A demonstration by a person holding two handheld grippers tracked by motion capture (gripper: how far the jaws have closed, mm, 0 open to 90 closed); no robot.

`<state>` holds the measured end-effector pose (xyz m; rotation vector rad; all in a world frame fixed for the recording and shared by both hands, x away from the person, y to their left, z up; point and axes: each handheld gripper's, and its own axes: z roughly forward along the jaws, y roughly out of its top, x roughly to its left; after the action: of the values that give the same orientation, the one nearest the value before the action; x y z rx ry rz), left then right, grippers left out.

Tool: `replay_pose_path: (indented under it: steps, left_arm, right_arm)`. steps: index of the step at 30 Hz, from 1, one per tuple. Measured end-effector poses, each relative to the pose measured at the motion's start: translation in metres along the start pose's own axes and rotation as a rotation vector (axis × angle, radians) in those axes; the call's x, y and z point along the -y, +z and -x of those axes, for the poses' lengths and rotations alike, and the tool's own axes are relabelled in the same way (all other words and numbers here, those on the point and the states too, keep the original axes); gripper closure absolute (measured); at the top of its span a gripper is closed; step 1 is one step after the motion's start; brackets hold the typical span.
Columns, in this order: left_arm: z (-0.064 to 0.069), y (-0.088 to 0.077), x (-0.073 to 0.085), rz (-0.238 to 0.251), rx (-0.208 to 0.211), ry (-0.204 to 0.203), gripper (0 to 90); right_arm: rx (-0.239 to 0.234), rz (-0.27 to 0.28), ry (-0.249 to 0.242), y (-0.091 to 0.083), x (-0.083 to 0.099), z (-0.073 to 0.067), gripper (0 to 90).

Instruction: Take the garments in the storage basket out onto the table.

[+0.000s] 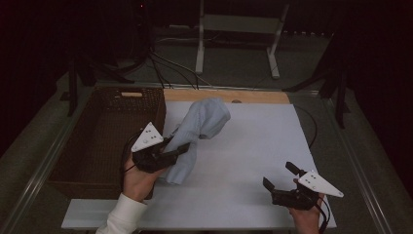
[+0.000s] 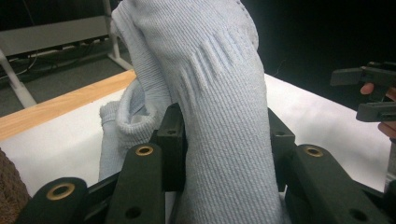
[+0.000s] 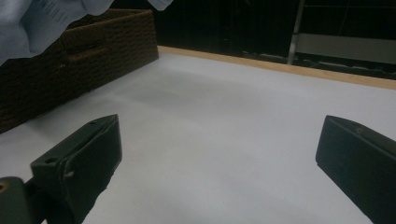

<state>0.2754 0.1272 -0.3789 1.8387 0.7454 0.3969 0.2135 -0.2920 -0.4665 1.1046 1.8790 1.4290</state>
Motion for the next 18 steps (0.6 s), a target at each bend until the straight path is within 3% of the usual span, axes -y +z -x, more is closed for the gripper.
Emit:
replay_pose_path:
  steps: [18]
  left_arm:
    - [-0.0013, 0.0075, 0.0065, 0.009, -0.001, -0.021, 61.6]
  right_arm:
    - [-0.002, -0.001, -0.002, 0.0004, 0.0001, -0.0001, 0.6]
